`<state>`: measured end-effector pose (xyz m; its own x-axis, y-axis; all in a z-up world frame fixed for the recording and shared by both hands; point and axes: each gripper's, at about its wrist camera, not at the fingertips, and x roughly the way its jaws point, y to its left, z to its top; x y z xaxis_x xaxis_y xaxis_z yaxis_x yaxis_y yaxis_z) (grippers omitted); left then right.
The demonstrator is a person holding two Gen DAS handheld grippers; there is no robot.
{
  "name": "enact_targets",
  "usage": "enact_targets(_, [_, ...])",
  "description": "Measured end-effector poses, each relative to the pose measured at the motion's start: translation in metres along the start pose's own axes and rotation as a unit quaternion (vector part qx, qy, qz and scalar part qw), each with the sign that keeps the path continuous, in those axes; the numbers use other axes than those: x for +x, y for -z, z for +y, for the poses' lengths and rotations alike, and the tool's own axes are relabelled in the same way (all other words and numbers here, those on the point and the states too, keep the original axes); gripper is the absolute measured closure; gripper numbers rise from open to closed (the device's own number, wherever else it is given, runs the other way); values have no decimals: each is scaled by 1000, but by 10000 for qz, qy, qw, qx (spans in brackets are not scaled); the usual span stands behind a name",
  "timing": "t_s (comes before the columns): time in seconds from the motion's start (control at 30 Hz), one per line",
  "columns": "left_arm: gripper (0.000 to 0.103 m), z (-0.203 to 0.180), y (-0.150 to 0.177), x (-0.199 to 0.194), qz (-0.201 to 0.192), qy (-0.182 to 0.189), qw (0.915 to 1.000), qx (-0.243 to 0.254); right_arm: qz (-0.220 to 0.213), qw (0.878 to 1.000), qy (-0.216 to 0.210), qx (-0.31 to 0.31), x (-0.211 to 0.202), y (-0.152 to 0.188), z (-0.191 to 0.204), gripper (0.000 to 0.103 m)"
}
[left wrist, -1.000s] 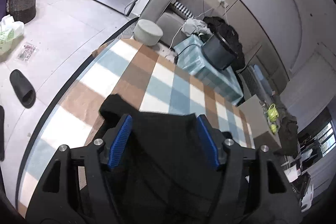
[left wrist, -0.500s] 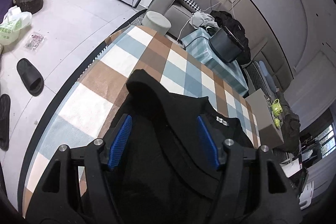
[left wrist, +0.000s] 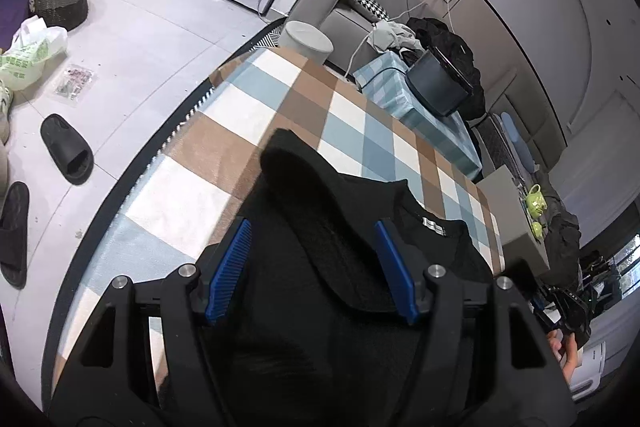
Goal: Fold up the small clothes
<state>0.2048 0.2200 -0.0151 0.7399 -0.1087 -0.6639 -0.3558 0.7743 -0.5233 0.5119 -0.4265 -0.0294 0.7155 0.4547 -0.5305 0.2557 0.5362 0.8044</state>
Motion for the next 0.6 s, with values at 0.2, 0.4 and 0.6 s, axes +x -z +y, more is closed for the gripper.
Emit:
enact_targets(0.2, [43,12,-7,-4,-53,-159,9998,-62,-204,9974,287,-635,-23,-3,4,58])
enact_targets(0.4, [43,11,-7,-3,30,-174,9998,43,211,9818,942,-1635,-23,11,10,49])
enact_targets(0.6, [33,-14,8,-8,-20,-558,9928,1057,529,9334,1354,-3281,-21,46,37,28])
